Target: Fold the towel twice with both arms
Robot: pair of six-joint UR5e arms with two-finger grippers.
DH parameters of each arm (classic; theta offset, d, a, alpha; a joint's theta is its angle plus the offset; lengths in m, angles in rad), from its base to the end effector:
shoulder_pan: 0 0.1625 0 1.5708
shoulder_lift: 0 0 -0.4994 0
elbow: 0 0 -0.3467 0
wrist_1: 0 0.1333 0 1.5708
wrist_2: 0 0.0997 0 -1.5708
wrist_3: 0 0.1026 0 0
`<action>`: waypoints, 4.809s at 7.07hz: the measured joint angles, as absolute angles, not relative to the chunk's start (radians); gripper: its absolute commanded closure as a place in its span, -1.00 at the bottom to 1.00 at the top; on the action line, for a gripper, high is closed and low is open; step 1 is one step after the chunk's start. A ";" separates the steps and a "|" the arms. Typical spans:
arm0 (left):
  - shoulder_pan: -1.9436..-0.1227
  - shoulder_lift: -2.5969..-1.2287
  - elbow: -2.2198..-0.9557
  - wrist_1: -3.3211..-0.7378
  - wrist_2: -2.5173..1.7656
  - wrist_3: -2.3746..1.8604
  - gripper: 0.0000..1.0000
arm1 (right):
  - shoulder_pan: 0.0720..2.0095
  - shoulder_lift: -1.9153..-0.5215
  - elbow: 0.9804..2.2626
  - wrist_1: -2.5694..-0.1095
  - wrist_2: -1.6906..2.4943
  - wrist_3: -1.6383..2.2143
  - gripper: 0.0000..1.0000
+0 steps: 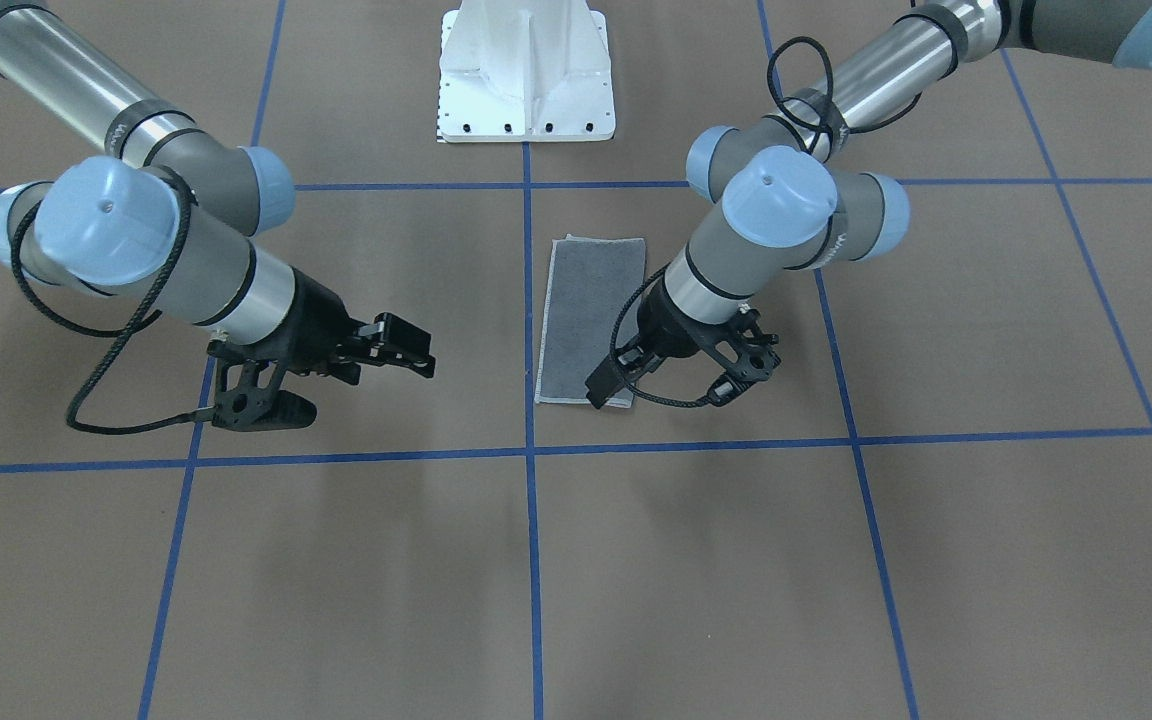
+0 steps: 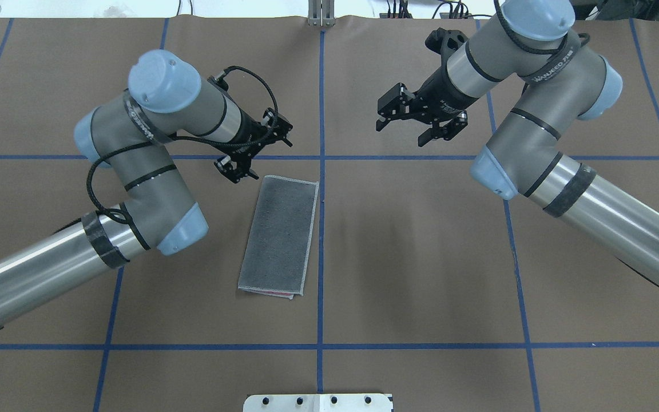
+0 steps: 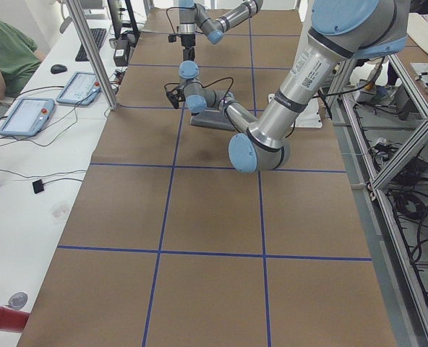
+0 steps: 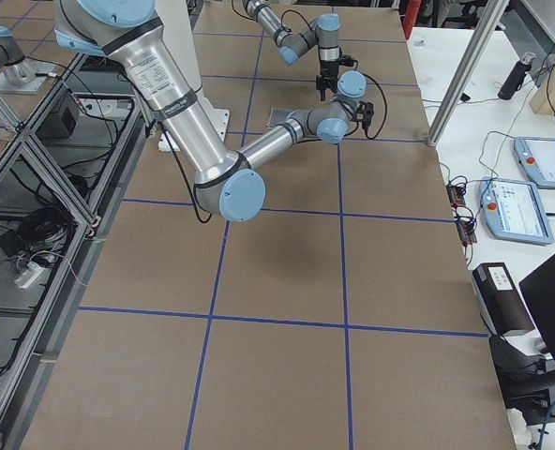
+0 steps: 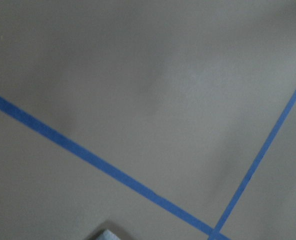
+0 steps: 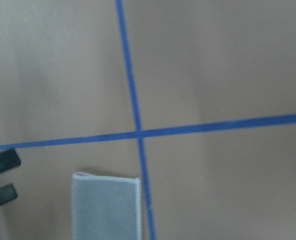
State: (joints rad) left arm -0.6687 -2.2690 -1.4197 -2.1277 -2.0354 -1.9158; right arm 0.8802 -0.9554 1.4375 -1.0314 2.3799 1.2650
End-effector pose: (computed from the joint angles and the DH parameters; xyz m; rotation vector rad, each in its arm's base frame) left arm 0.5295 -0.5297 0.3169 -0.2401 1.1553 -0.6404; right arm -0.4054 -0.5833 0.3615 -0.0715 -1.2005 0.0907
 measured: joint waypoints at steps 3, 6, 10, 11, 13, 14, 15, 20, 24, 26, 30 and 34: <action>-0.589 -2.219 -1.474 -2.127 -1.971 -1.957 -1.00 | 0.901 -0.971 1.418 -1.030 2.353 1.224 -1.00; -0.566 -2.200 -1.473 -2.128 -1.965 -1.954 -1.00 | 0.899 -0.971 1.416 -1.030 2.349 1.224 -1.00; -0.554 -2.203 -1.465 -2.128 -1.965 -1.949 -1.00 | 0.897 -0.968 1.409 -1.029 2.335 1.225 -1.00; -0.556 -2.203 -1.461 -2.128 -1.964 -1.940 -1.00 | 0.896 -0.968 1.408 -1.028 2.334 1.225 -1.00; -0.564 -2.203 -1.451 -2.128 -1.962 -1.916 -1.00 | 0.896 -0.968 1.407 -1.028 2.333 1.224 -1.00; -0.567 -2.203 -1.447 -2.129 -1.963 -1.909 -1.00 | 0.896 -0.968 1.407 -1.029 2.332 1.224 -1.00; -0.568 -2.203 -1.443 -2.129 -1.964 -1.906 -1.00 | 0.896 -0.968 1.407 -1.029 2.328 1.224 -1.00; -0.569 -2.203 -1.432 -2.129 -1.965 -1.904 -1.00 | 0.896 -0.966 1.404 -1.026 2.322 1.225 -1.00; -0.574 -2.203 -1.428 -2.129 -1.965 -1.893 -1.00 | 0.896 -0.963 1.405 -1.025 2.322 1.227 -1.00; -0.601 -2.202 -1.435 -2.126 -1.980 -1.884 -1.00 | 0.895 -0.963 1.405 -1.026 2.322 1.228 -1.00; -0.618 -2.060 -1.605 -2.121 -2.009 -1.869 -1.00 | 0.894 -0.963 1.405 -1.025 2.322 1.229 -1.00; -0.491 -1.952 -1.734 -2.120 -1.929 -1.881 -1.00 | 0.894 -0.963 1.408 -1.022 2.323 1.235 -1.00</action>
